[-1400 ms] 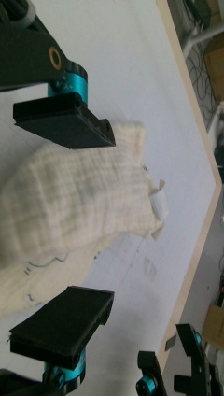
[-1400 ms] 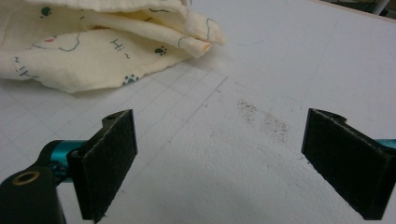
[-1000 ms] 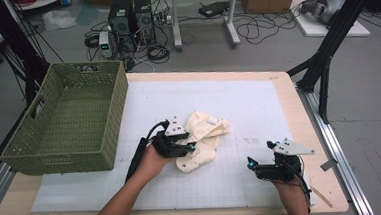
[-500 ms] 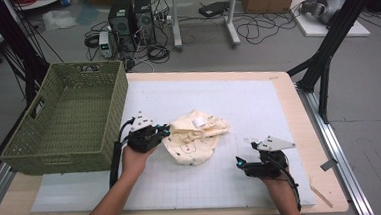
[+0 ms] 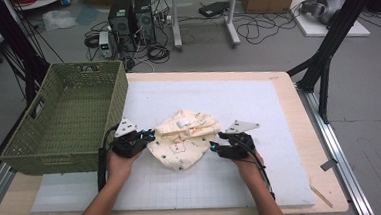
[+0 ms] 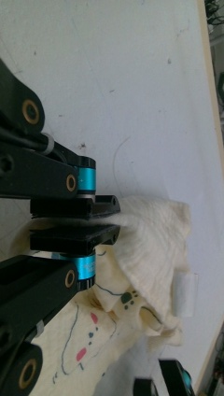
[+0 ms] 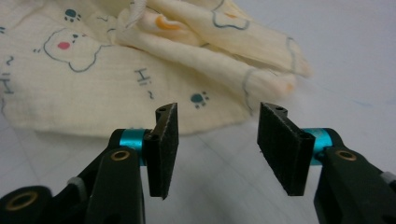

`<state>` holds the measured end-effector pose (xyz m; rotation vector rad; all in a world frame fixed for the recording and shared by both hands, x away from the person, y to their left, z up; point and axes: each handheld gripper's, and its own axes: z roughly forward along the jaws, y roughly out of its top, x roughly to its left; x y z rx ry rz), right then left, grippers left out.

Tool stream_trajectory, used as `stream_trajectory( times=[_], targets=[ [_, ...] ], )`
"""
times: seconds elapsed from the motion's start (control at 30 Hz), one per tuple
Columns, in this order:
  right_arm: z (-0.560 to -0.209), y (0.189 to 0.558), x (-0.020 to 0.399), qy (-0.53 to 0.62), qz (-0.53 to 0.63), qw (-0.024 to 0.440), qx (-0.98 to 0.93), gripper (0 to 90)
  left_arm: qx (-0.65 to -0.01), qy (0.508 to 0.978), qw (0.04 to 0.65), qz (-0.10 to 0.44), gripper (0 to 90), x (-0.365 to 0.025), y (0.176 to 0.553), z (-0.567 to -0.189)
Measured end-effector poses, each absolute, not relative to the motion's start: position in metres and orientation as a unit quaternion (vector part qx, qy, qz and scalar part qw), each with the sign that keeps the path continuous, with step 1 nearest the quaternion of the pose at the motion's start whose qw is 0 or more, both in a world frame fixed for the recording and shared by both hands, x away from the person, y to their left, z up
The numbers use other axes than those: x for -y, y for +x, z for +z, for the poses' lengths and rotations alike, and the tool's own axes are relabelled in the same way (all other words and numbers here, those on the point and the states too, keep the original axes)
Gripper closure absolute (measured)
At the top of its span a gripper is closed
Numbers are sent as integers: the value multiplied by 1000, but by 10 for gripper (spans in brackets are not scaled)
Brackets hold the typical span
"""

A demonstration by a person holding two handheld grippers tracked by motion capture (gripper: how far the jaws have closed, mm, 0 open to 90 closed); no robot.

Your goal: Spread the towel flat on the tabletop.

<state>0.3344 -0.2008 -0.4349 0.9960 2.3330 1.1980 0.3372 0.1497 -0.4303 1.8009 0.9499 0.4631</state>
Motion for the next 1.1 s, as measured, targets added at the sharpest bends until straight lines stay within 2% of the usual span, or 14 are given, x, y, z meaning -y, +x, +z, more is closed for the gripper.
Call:
stream_trajectory(
  times=[0.23, 0.27, 0.3, 0.33, 0.37, 0.4, 0.47, 0.67, 0.97, 1.03, 1.07, 1.1],
  targets=[
    [-451, 353, 171, 353, 384, 160, -838, 518, -395, 745, 503, 188, 839, -153, 337, -433],
    [-450, 355, 172, 360, 390, 155, -833, 580, -395, 744, 505, 189, 838, -154, 337, -433],
    [-450, 355, 172, 360, 390, 155, -833, 580, -395, 744, 505, 189, 837, -154, 337, -433],
    [-450, 355, 173, 364, 392, 151, -831, 645, -395, 744, 505, 188, 837, -155, 337, -433],
    [-449, 353, 177, 368, 390, 144, -832, 802, -396, 745, 503, 188, 837, -155, 337, -433],
    [-449, 353, 177, 368, 390, 144, -832, 802, -397, 745, 503, 186, 837, -156, 338, -434],
    [-447, 348, 180, 357, 385, 142, -839, 867, -396, 745, 504, 185, 837, -156, 338, -434],
    [-445, 322, 197, 346, 376, 134, -849, 874, -391, 751, 502, 178, 836, -152, 337, -436],
    [-441, 263, 229, 334, 361, 128, -861, 873, -383, 771, 484, 156, 836, -139, 336, -448],
    [-440, 253, 233, 335, 361, 128, -861, 841, -379, 777, 478, 157, 836, -137, 336, -448],
    [-437, 247, 237, 336, 372, 126, -856, 753, -377, 777, 478, 158, 836, -137, 336, -448],
    [-437, 247, 237, 336, 372, 126, -856, 753, -379, 776, 478, 157, 836, -138, 336, -449]
  ],
)
